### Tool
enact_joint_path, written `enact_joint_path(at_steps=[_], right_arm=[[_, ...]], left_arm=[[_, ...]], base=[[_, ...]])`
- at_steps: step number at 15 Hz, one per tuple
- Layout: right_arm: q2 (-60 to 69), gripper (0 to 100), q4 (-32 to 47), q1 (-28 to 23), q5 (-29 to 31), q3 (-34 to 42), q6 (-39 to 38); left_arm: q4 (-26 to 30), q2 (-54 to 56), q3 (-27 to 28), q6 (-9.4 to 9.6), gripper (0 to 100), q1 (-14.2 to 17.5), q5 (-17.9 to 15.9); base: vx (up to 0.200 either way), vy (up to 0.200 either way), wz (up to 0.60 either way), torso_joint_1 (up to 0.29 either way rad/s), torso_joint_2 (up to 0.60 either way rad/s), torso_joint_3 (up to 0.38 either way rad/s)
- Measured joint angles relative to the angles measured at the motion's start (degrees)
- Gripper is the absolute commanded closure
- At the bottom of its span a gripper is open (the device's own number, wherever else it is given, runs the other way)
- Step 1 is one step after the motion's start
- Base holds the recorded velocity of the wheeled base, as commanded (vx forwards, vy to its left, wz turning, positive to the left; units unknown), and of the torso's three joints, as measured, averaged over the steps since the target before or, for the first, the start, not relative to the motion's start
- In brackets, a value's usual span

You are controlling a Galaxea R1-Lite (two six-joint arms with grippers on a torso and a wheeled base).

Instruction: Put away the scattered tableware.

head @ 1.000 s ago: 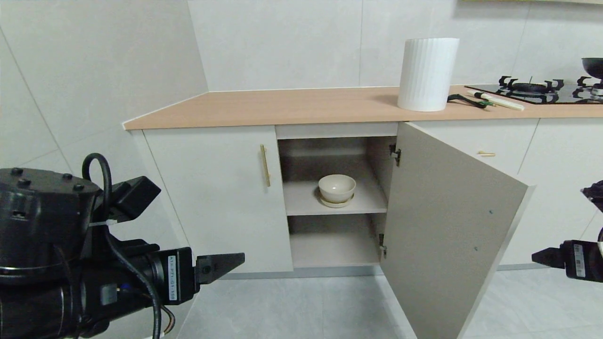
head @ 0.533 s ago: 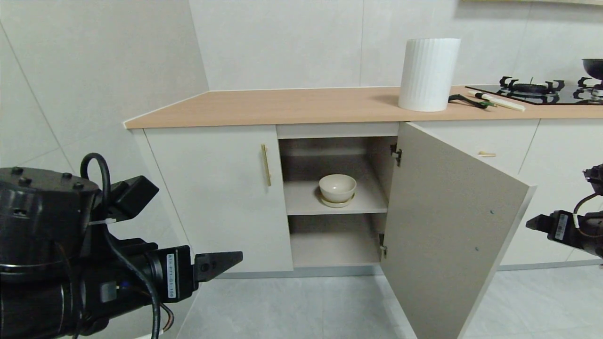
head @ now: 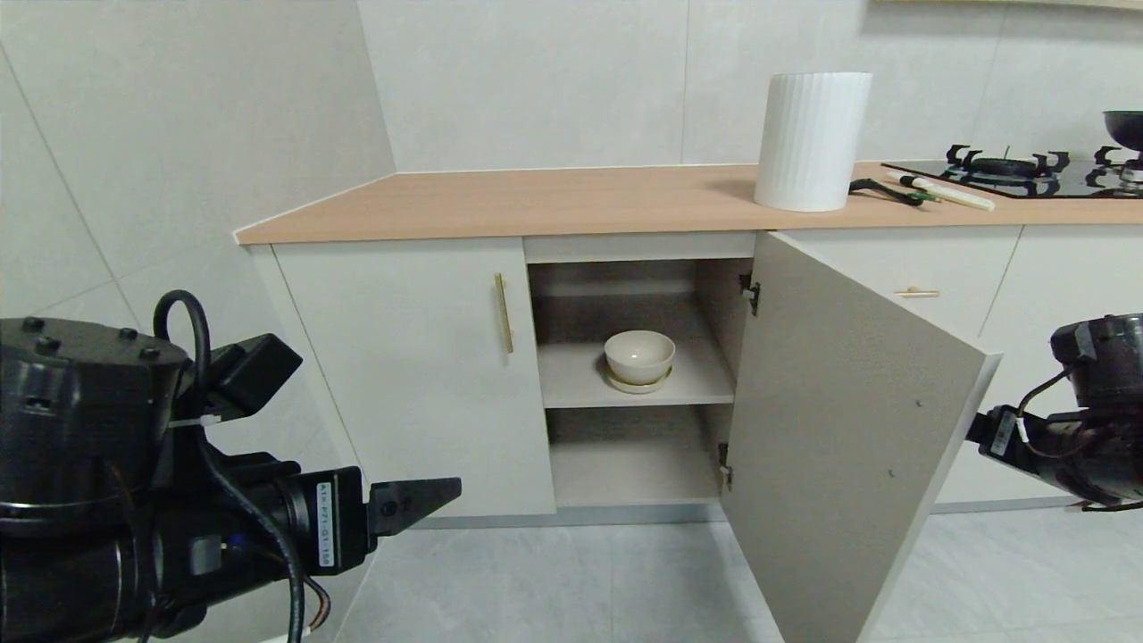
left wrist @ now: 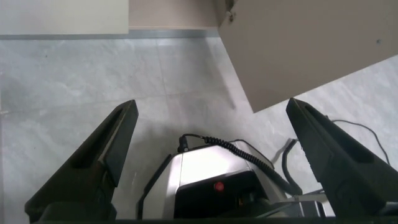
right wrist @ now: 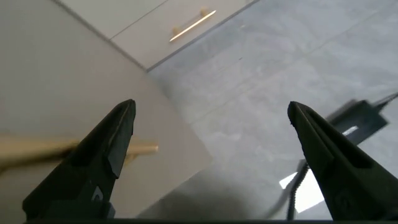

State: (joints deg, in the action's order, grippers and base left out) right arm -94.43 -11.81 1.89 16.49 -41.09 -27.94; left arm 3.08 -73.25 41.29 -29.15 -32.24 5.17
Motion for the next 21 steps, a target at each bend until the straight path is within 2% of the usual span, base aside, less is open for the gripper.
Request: enact_joint_path(at_steps=[6, 11, 13, 15, 21], right_arm=[[-0.99, 0, -0.12, 4.58, -1.11, -0.24, -3.04], [-3.45, 0, -0.15, 13.59, -1.33, -2.54, -3.39], [-6.1, 0, 0.1, 17.1, -1.99, -5.66, -3.07], [-9.02, 0, 0.24, 20.16, -6.53, -9.23, -2.49], [-19.16, 0, 0.49, 23.65, -8.7, -20.29, 1.28]], left_arm=[[0.0, 0.13, 0.02, -0.02, 0, 0.0, 0.0], [-0.13, 0.1, 0.3, 0.09, 0, 0.0, 0.05], [-0.22, 0.1, 0.38, 0.13, 0, 0.0, 0.07], [-0.24, 0.11, 0.49, 0.15, 0, 0.0, 0.09], [-1.5, 0.18, 0.29, 0.09, 0, 0.0, 0.24]], base=[[0.0, 0.0, 0.0, 0.0, 0.0, 0.0], [0.0, 0.0, 0.0, 0.0, 0.0, 0.0], [0.0, 0.0, 0.0, 0.0, 0.0, 0.0], [0.0, 0.0, 0.0, 0.0, 0.0, 0.0], [0.0, 0.0, 0.0, 0.0, 0.0, 0.0]])
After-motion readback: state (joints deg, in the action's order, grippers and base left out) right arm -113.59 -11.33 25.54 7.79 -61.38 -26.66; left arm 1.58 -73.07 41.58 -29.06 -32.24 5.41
